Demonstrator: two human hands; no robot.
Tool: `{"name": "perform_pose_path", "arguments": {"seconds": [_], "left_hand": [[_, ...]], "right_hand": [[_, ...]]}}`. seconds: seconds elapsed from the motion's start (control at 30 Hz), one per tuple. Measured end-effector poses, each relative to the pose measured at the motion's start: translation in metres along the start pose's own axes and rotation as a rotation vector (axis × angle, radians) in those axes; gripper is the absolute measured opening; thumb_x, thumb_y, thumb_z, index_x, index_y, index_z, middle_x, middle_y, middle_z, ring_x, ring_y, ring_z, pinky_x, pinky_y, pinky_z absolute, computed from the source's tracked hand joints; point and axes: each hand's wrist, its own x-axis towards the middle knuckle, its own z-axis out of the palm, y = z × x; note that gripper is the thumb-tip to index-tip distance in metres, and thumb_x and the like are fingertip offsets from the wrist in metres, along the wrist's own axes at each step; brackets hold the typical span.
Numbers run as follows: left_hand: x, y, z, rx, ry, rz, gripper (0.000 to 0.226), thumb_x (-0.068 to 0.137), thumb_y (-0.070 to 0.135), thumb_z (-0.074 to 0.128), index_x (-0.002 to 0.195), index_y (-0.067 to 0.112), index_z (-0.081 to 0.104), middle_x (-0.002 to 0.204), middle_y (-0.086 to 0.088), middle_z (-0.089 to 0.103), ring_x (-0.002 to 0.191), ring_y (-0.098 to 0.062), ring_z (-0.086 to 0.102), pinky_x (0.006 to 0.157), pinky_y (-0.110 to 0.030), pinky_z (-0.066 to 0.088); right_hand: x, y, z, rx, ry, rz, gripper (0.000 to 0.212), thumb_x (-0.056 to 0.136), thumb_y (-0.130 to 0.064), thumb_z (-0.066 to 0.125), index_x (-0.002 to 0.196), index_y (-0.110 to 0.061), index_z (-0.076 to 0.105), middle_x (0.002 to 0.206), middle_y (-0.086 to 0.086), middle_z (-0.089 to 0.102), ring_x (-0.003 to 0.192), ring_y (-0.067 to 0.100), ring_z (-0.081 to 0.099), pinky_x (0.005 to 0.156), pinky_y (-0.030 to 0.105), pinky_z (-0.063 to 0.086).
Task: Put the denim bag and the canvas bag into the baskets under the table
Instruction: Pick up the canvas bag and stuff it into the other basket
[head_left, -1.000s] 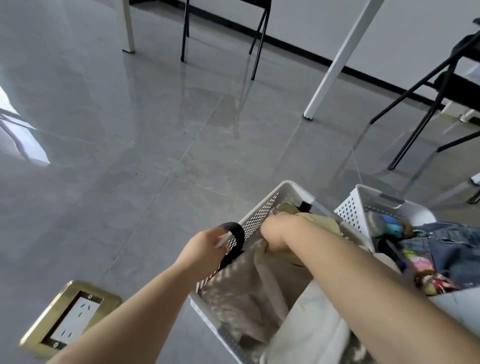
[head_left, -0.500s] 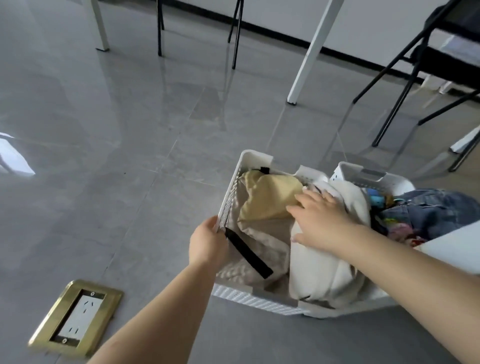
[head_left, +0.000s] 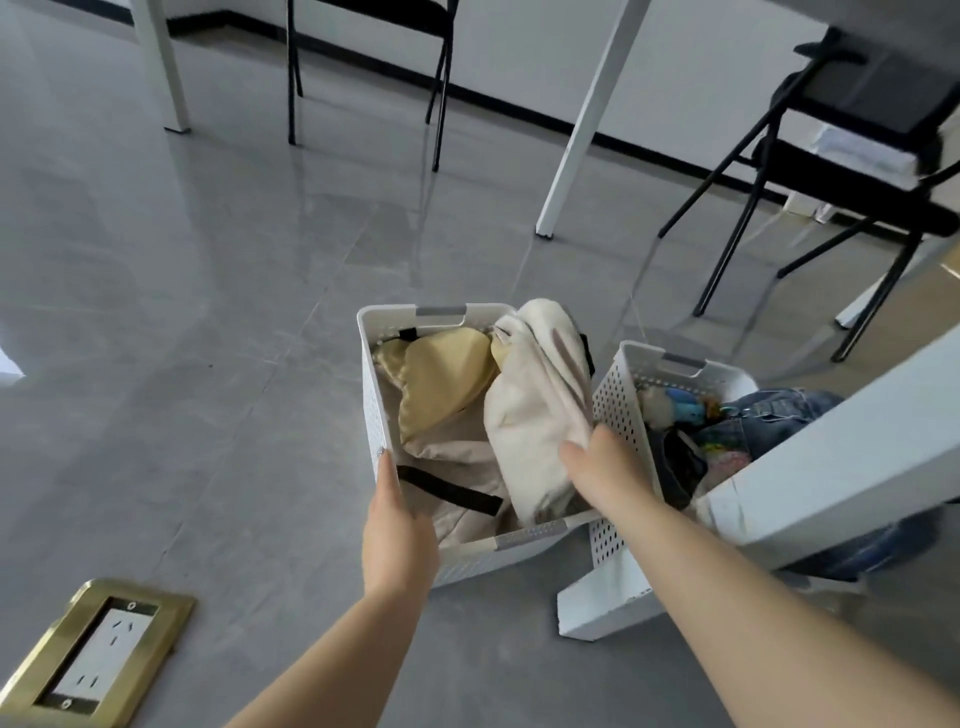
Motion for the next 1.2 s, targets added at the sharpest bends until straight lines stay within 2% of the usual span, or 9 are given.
{"name": "perform_pose_path", "arguments": {"seconds": [0.2,0.3,0.4,0.47,0.57,0.7,0.87,0.97,1.2], "left_hand": [[0.018,0.009,0.003,0.151,-0.057,0.015,0.075,0.087,0.003,0.03,0.149,0.037,0.004,0.139,-0.006,0.05,0.118,-0.033,0.051,0.089,-0.041,0.045],[0.027,0.01,0.002,0.355,-0.082,0.044,0.073,0.088,0.011,0.039,0.149,0.03,0.004,0.156,-0.009,0.023,0.141,-0.032,0.025,0.109,-0.047,0.031],[0.033,0.009,0.005,0.796,0.028,0.543,0.067,0.085,0.022,0.038,0.148,0.024,0.018,0.158,-0.012,0.021,0.146,-0.031,0.019,0.113,-0.056,0.021],[0.042,0.017,0.012,1.012,-0.157,0.779,0.057,0.089,0.025,0.036,0.145,0.028,0.025,0.154,-0.005,0.032,0.143,-0.027,0.027,0.114,-0.056,0.015],[0.058,0.033,0.016,1.427,-0.527,0.707,0.045,0.095,0.029,0.026,0.137,0.025,0.042,0.142,-0.001,0.048,0.135,-0.026,0.037,0.112,-0.053,0.009],[0.063,0.045,0.013,1.772,-0.66,0.767,0.046,0.097,0.025,0.028,0.143,0.03,0.034,0.148,0.004,0.041,0.134,-0.033,0.039,0.11,-0.063,0.003],[0.052,0.041,0.007,1.264,-0.336,0.793,0.041,0.092,0.037,0.027,0.113,0.027,0.061,0.113,0.0,0.067,0.112,-0.025,0.059,0.117,-0.049,0.005],[0.054,0.022,0.008,0.994,-0.184,0.979,0.045,0.083,0.057,0.036,0.101,0.025,0.063,0.102,0.004,0.07,0.095,-0.022,0.069,0.105,-0.045,0.033],[0.041,0.007,0.026,1.139,-0.541,1.331,0.059,0.072,0.061,0.038,0.122,0.035,0.053,0.102,0.015,0.073,0.08,-0.008,0.072,0.074,-0.027,0.057]], "right_hand": [[0.006,-0.087,-0.081,1.321,0.09,0.092,0.011,0.083,-0.018,0.052,0.08,-0.014,0.061,0.082,0.009,0.065,0.077,0.026,0.065,0.078,0.041,0.058],[0.012,-0.082,-0.095,1.253,0.149,0.086,0.008,0.082,-0.023,0.055,0.079,-0.018,0.06,0.085,0.007,0.066,0.081,0.025,0.066,0.071,0.037,0.058],[0.007,-0.046,-0.067,1.092,0.159,0.152,0.008,0.08,-0.028,0.056,0.077,-0.021,0.059,0.089,0.006,0.065,0.084,0.026,0.064,0.085,0.048,0.056],[0.003,-0.028,-0.05,1.134,0.136,0.207,0.013,0.082,-0.027,0.057,0.088,-0.017,0.061,0.096,0.008,0.066,0.087,0.026,0.064,0.091,0.05,0.053],[0.005,-0.024,-0.053,1.204,0.238,0.207,0.015,0.082,-0.023,0.056,0.089,-0.012,0.062,0.092,0.007,0.066,0.088,0.027,0.064,0.079,0.039,0.054],[0.007,-0.033,-0.074,1.269,0.449,0.101,0.012,0.08,-0.019,0.055,0.07,-0.013,0.057,0.078,0.001,0.061,0.079,0.021,0.058,0.07,0.031,0.045],[0.005,-0.019,-0.055,1.132,0.422,0.094,0.038,0.091,-0.049,0.045,0.115,-0.024,0.059,0.104,-0.007,0.058,0.101,0.016,0.056,0.084,0.027,0.036],[0.007,-0.007,-0.046,1.044,0.427,0.09,0.052,0.095,-0.052,0.033,0.134,-0.02,0.048,0.117,-0.008,0.049,0.114,0.012,0.046,0.09,0.022,0.026],[0.008,-0.018,-0.049,1.032,0.538,0.081,0.03,0.094,-0.032,0.048,0.111,-0.011,0.059,0.107,0.007,0.065,0.101,0.026,0.06,0.084,0.033,0.046]]}}
